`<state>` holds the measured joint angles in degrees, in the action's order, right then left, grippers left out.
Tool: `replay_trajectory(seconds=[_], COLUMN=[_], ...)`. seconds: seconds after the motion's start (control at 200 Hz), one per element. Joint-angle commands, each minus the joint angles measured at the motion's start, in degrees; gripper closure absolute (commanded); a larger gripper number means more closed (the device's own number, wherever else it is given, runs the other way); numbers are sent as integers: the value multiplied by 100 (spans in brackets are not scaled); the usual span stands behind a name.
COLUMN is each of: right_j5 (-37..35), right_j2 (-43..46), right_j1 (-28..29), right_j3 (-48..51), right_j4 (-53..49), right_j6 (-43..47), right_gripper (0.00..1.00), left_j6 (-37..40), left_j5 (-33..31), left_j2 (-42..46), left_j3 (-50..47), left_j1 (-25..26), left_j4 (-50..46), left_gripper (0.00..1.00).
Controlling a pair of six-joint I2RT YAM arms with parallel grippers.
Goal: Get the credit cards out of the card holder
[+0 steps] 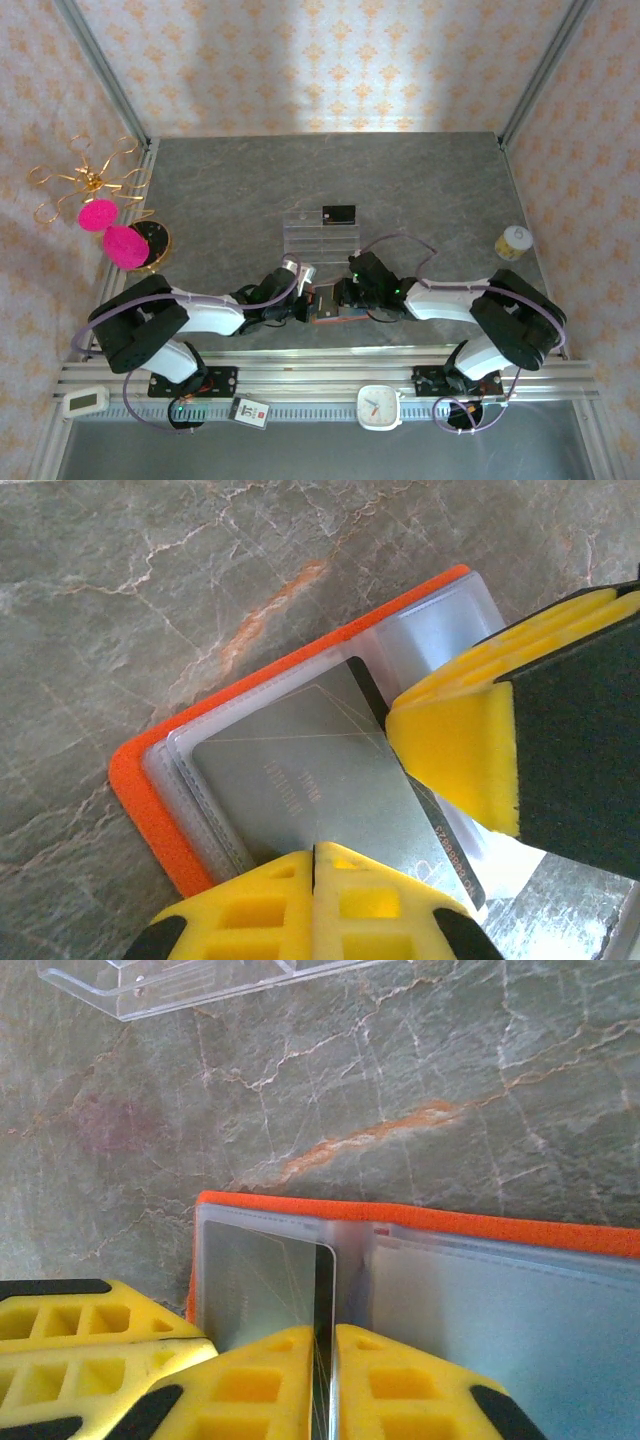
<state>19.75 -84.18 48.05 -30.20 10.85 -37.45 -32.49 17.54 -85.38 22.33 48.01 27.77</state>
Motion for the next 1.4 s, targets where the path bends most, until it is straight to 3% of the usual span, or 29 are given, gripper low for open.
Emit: replay_trajectory(seconds=[0.0, 0.105, 0.23, 0.526, 0.846, 1.106, 1.221, 1.397], right_j5=[101, 114, 36, -590, -504, -402, -354, -303], right_j2=[-103, -144, -145, 616, 908, 776, 760, 654], right_j1=[-20, -23, -15, -24, -24, -24, -24, -24], right_j3=[96, 80, 111, 520, 761, 765, 792, 822], right_j4=[212, 214, 187, -159, 35, 184, 224, 307], right_j6=[-47, -58, -76, -263, -265, -262, -277, -281], right_gripper=[90, 88, 100, 100, 100, 100, 100, 100], left_j6=[4, -5, -20, -12, 87, 273, 272, 194], left_j5=[104, 72, 30, 168, 48, -216, -488, -249], left_j2=[-205, -163, -46, 46, 702, -181, -58, -84], left_j3=[-112, -164, -208, -311, 10, 535, 408, 245], left_j1=[59, 68, 67, -72, 52, 253, 252, 253], left_j4=[80, 67, 10, 141, 44, -383, -501, -281], left_gripper=[100, 100, 100, 100, 100, 100, 100, 100])
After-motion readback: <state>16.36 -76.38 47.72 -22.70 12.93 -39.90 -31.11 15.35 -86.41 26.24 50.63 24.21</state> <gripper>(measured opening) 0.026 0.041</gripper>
